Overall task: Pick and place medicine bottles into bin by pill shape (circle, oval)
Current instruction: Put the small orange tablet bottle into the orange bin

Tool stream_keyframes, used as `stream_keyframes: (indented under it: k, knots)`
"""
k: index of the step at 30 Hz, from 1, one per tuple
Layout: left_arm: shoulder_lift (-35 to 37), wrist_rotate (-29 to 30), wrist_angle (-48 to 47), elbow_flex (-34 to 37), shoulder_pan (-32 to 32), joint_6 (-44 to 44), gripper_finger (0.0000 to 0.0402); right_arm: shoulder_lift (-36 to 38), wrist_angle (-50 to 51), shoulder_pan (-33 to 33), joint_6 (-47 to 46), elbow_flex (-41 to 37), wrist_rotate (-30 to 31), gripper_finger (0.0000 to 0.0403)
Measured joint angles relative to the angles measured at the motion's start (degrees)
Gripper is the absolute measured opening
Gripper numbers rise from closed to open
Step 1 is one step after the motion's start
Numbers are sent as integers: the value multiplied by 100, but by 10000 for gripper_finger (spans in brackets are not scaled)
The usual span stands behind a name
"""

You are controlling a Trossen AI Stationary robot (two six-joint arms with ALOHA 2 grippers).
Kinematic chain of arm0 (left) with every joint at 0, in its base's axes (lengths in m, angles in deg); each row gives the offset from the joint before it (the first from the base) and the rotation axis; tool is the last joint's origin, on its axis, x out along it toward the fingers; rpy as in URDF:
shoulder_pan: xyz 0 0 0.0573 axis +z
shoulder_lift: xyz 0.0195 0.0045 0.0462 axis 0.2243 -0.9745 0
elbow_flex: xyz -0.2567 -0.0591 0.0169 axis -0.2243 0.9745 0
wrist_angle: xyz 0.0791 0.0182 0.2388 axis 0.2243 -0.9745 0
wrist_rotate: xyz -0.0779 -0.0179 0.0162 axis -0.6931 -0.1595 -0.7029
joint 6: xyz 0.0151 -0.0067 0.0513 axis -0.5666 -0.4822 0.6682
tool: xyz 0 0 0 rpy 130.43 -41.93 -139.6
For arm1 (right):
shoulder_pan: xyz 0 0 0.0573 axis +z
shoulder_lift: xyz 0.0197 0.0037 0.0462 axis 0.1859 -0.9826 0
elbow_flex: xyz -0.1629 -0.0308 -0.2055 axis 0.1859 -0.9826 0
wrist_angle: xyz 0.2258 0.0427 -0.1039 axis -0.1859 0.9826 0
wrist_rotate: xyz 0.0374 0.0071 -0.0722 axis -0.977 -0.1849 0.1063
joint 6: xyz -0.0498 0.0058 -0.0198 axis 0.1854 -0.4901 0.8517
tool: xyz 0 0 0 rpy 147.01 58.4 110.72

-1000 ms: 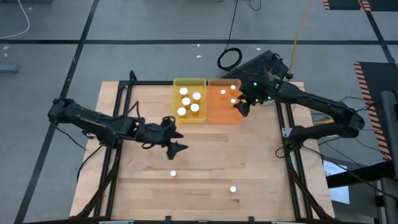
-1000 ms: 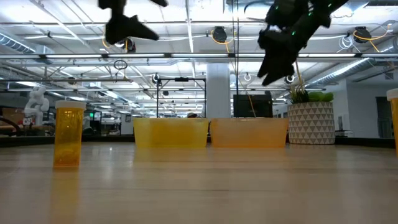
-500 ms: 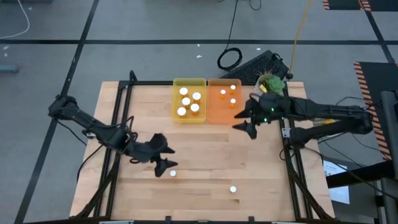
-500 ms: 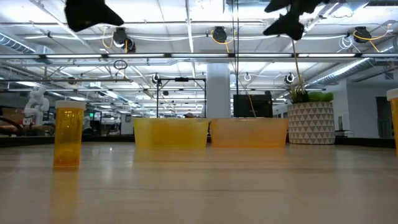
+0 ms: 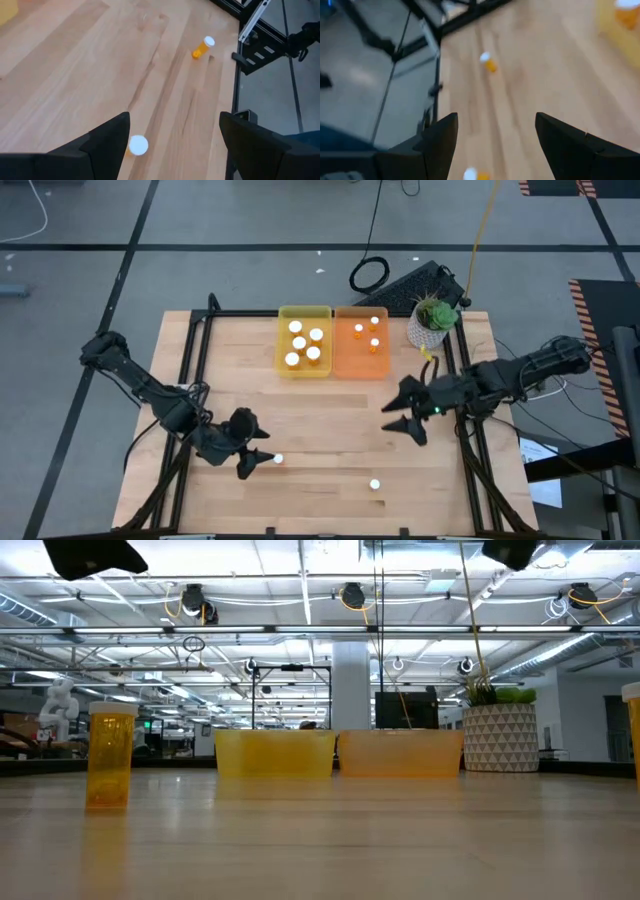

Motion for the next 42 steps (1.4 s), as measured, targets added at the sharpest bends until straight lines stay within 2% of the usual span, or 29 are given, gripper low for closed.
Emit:
stream_keyframes:
  k: [7,13,23,33,38,42]
  knots:
    - [-214,-12,20,-2,-48,-9,310,-523,909,962,-458,501,23,258]
    - [-369,-81,161,-2,-48,-85,310,-1221,1494,1410,-764,1011,-124,258]
    - [-642,-284,163,-2,-91,252,310,-2343,1610,1544,-1008,1814,-336,258]
    - [-1398,-588,23,-7,-91,1242,310,-2437,1594,1575,-1355,1882,-437,258]
    - [-1782,-453,62,-7,-67,1549,310,-2435,1591,1575,-1356,1882,-430,258]
    - [-2100,70,56,-7,-100,1388,310,-2435,1591,1575,-1344,1882,-423,258]
